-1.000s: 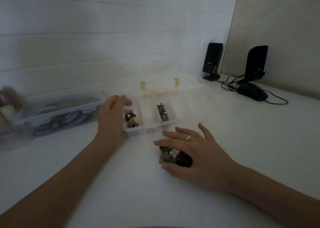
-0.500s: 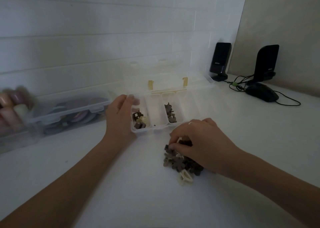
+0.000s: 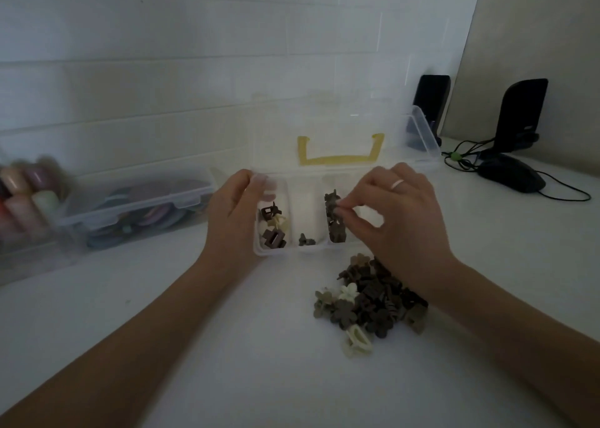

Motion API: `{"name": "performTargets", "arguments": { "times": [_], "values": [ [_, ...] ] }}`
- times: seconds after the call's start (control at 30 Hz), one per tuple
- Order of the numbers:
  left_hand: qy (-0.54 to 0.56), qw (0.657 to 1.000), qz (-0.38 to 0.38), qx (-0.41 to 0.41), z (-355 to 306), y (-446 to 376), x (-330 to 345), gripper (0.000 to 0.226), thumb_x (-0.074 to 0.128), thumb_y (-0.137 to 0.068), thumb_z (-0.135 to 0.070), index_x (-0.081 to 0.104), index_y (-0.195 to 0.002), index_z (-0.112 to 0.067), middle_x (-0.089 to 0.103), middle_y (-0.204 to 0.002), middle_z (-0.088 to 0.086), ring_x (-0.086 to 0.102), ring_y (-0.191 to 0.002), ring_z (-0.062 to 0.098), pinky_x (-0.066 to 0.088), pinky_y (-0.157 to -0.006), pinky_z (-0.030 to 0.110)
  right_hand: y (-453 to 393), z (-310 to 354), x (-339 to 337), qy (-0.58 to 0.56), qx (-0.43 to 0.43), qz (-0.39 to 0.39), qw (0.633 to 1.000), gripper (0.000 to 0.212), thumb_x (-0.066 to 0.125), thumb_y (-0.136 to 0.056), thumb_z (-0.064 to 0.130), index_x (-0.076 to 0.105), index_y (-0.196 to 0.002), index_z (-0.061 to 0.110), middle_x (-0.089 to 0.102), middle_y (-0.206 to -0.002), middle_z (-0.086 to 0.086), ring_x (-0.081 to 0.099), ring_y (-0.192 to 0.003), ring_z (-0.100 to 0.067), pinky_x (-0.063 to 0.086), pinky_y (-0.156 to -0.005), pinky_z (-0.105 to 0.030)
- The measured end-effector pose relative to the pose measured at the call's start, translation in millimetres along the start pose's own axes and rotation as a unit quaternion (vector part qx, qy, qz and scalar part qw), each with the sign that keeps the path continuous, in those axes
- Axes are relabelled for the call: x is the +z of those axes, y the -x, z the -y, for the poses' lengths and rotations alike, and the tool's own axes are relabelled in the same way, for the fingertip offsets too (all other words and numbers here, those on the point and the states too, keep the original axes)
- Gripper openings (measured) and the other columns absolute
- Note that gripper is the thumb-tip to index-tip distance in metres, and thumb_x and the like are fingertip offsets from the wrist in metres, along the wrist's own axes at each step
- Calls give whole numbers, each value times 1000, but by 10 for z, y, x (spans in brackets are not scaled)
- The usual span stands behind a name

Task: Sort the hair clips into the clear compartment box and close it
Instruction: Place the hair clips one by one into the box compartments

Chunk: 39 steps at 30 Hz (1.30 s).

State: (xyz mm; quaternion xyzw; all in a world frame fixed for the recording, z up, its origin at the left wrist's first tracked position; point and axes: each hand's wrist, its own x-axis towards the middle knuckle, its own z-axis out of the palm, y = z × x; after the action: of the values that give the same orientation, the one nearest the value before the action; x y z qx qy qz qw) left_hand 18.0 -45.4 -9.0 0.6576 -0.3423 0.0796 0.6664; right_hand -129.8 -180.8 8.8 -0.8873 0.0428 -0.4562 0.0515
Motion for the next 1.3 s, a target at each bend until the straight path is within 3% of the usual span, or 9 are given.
{"name": "performTargets", "arguments": {
  "times": [0.17,0.37,0.47,0.57,0.73,0.8,1.03,1.2,1.3],
  "values": [
    [-25,1000,3,-1,-3,25,13,36,43,-90,-32,61,-88,-1,66,-86,8,66,-78,12,49,-73,40,-58,11,34,77,-30,80,993,11,68,-75,29,72,-68,21,50,-71,4,39,-71,-16,18,-67,-28],
    [-24,999,-14,-17,24,4,-23,34,43,-91,-30,63,-89,-2,65,-83,-2,66,-76,6,49,-76,39,22,-72,-49,-22,-9,110,994,20,60,-84,35,74,-96,29,46,-81,10,36,-76,-9,31,-68,-28],
    [-28,999,-32,-2,32,-10,-34,29,43,-96,-21,63,-88,-1,64,-79,-5,63,-69,-4,46,-71,20,6,-62,-200,-116,13,102,988,22,58,-84,38,75,-92,27,57,-74,9,43,-70,-5,36,-64,-19],
    [-37,998,-43,0,50,-32,-45,29,43,-98,-15,63,-89,3,63,-80,-3,61,-67,-8,44,-67,14,-19,-67,-327,-160,1,183,970,20,62,-79,44,75,-85,30,59,-57,11,50,-52,-12,38,-50,-19],
    [-37,998,-48,-4,79,-56,-53,29,43,-98,-15,63,-90,4,63,-79,-2,61,-65,-7,45,-68,16,31,-43,-301,-103,-2,331,938,33,50,-74,56,69,-100,46,60,-56,17,57,-60,-4,42,-53,-13],
    [-31,998,-46,-6,88,-62,-53,28,43,-98,-15,62,-89,4,62,-79,-2,60,-65,-8,45,-69,14,26,-68,-307,-77,2,343,936,30,51,-79,54,66,-104,49,66,-65,19,59,-66,1,43,-55,-14],
    [-31,998,-52,-4,97,-66,-49,28,43,-98,-13,62,-91,6,62,-80,0,60,-65,-8,43,-65,7,25,-112,-279,-94,18,418,904,20,61,-85,42,67,-102,48,55,-58,34,52,-67,14,37,-56,-9],
    [-33,998,-52,-6,90,-63,-50,27,43,-98,-14,62,-88,2,62,-80,2,61,-67,-5,43,-65,7,33,-88,-268,-112,11,383,917,15,64,-81,43,71,-94,42,62,-67,23,56,-68,4,42,-58,-17],
    [-25,998,-50,-17,114,-72,-57,26,44,-97,-17,62,-87,-2,64,-83,4,65,-77,15,46,-69,19,31,-59,-283,-187,-4,285,940,14,68,-80,29,74,-92,33,66,-79,15,59,-67,-11,42,-54,-14]
  ]
}}
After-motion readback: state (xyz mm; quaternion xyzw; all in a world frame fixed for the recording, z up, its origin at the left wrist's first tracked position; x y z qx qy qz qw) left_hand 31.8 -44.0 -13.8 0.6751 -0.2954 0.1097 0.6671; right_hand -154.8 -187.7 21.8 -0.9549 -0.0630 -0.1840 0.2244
